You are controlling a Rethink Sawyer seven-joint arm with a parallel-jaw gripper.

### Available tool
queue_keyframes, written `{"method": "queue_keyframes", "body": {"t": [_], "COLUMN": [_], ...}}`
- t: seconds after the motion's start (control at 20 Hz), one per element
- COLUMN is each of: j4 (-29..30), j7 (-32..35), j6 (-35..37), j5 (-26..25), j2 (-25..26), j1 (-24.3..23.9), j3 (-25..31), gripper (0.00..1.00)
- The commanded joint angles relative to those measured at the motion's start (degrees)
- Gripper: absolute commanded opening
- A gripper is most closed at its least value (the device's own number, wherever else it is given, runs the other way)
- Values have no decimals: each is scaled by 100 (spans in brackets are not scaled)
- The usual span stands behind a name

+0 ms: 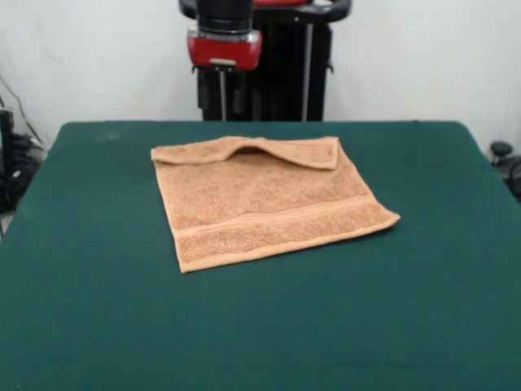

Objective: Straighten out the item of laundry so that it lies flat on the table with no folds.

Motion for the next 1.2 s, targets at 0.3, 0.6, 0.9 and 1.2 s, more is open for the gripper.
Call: {"method": "queue_keyframes", "body": {"t": [0.3,0.6,0.9,1.2], "j4": [-364,-432,-445,-713], "j7": [885,862,855,872], "j6": [21,-107,-249,-269], "j5": [628,722,760,855], "j2": [569,688,774,1074], "j1": [617,684,738,809], "j3": [30,-68,-137,-167], "gripper": [100,100,100,100]}}
